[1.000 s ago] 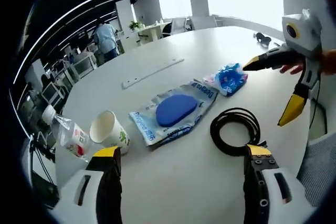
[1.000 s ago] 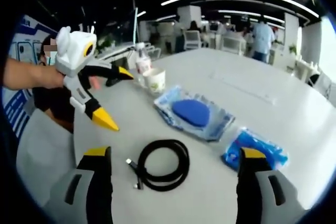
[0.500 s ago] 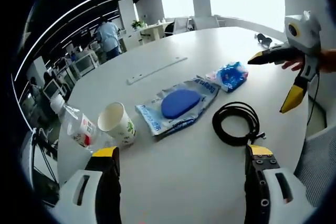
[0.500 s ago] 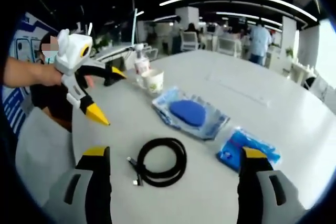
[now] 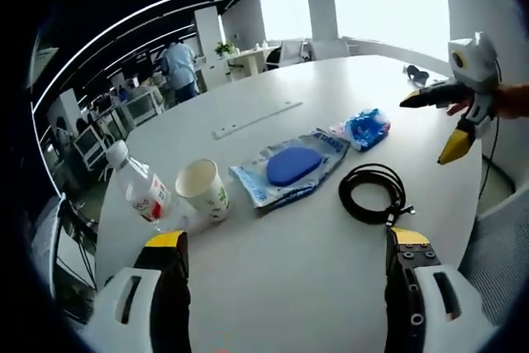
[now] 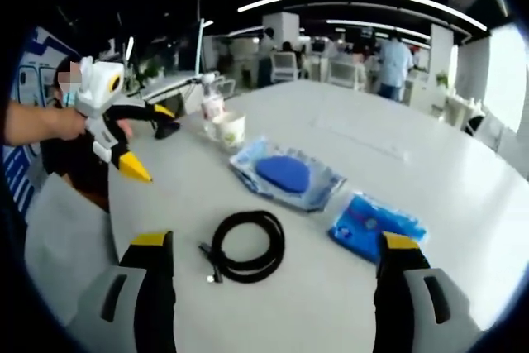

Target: Arrange the tabletop items into an orderly group along one side of the table until the central work area is clear of visible clutter.

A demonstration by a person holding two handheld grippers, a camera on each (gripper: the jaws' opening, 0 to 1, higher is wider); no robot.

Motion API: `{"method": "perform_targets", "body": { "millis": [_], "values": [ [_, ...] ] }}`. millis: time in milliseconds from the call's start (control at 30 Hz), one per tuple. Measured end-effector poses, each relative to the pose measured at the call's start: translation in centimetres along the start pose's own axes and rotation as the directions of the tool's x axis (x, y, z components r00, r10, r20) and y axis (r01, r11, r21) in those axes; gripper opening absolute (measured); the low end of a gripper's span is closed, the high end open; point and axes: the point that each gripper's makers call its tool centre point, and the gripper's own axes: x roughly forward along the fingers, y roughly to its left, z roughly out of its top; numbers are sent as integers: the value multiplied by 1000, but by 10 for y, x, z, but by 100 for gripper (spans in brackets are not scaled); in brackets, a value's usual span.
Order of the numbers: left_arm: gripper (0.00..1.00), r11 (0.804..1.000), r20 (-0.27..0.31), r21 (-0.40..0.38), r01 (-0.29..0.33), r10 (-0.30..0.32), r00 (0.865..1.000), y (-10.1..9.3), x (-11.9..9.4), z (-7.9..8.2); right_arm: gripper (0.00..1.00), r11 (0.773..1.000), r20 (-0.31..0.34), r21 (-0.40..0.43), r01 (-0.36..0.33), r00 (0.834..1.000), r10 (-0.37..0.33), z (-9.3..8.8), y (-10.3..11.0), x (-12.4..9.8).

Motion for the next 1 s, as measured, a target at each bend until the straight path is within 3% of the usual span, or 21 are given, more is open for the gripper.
{"method": "perform_targets", "body": {
  "millis": [1000],
  "values": [
    [98,996,8,-53,-72,72,997,14,-54,-34,100,996,22,45,72,997,-73,-18,7,-40]
  ]
}}
